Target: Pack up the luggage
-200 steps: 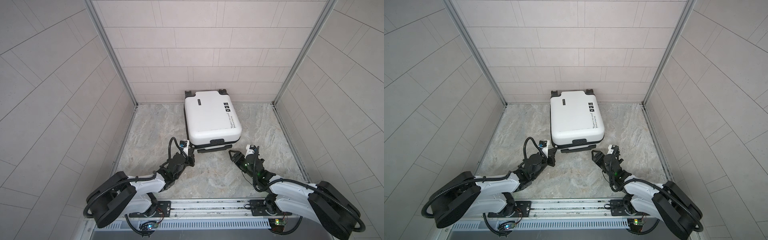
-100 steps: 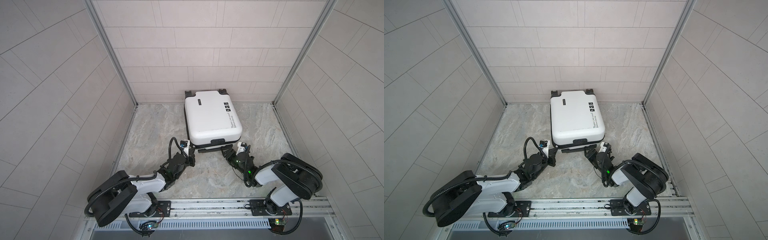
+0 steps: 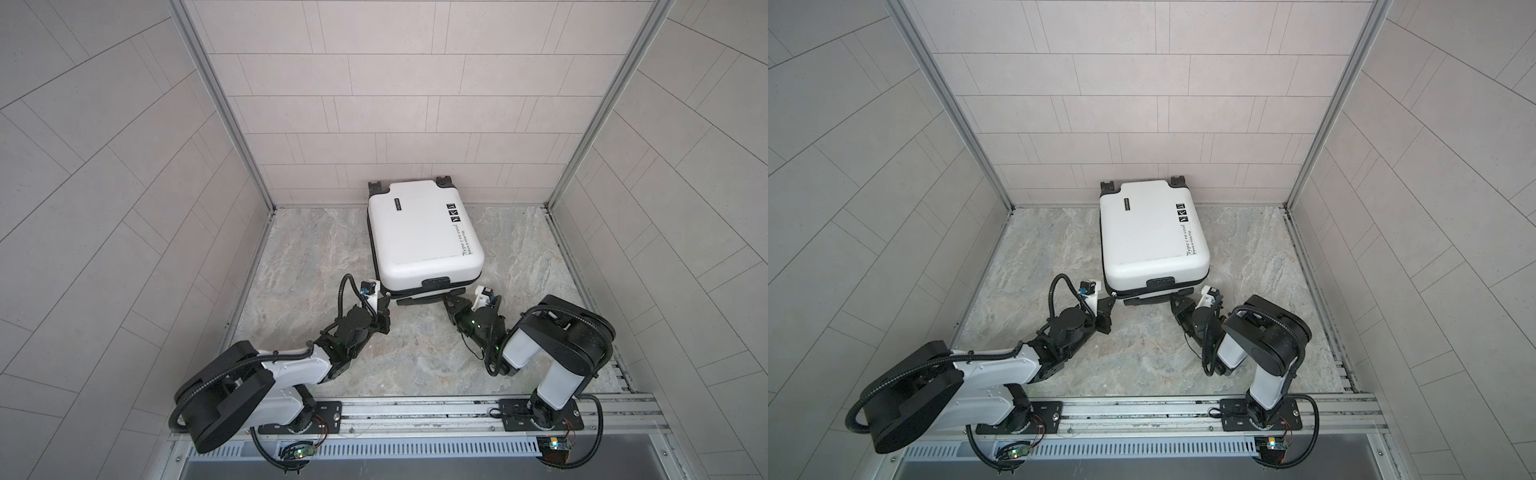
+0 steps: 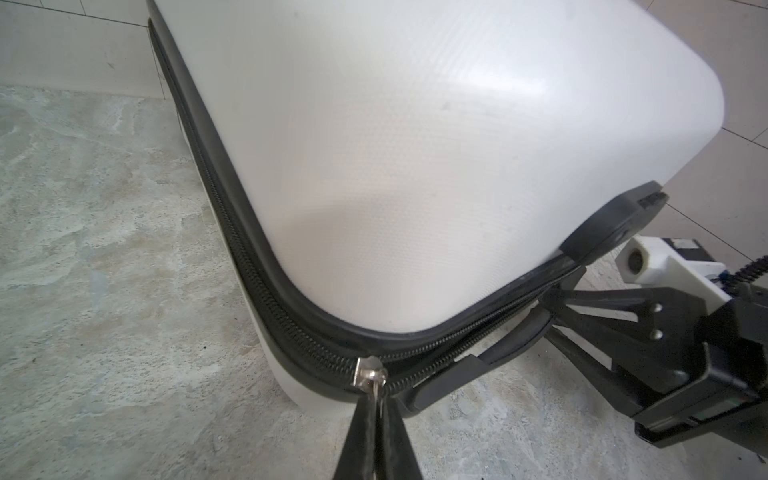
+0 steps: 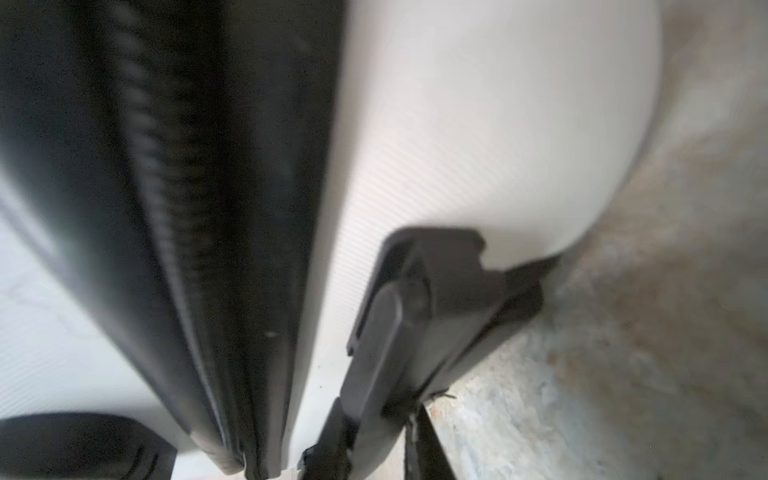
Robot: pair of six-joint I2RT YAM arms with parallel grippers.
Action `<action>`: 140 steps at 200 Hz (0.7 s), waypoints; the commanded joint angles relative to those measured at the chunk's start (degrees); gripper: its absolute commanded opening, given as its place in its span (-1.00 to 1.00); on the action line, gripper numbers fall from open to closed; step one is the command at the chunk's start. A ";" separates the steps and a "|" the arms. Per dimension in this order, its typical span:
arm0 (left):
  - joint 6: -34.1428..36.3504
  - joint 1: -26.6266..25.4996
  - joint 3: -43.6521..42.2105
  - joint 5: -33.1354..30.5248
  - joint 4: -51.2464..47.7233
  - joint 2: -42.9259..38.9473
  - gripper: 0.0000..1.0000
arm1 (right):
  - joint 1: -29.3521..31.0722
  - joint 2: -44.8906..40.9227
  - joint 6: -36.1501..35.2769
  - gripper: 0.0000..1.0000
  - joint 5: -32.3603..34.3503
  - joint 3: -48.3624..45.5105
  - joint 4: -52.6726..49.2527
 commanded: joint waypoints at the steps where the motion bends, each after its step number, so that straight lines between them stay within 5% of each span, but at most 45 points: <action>1: 0.74 -1.09 0.08 3.31 1.96 -1.37 -1.00 | 0.45 0.60 -4.60 -1.00 0.66 1.36 2.69; 80: 1.15 -5.43 2.72 -0.31 5.50 2.46 -1.00 | 7.23 5.04 -3.43 -1.00 4.77 5.41 2.73; 121: 0.81 -5.44 2.31 -2.72 7.93 3.45 -1.00 | 5.87 2.90 -5.59 -1.00 3.45 3.96 2.71; 140: 0.93 -5.44 2.61 -2.84 6.76 3.00 -1.00 | 3.82 1.94 -5.68 -0.38 2.41 2.17 2.75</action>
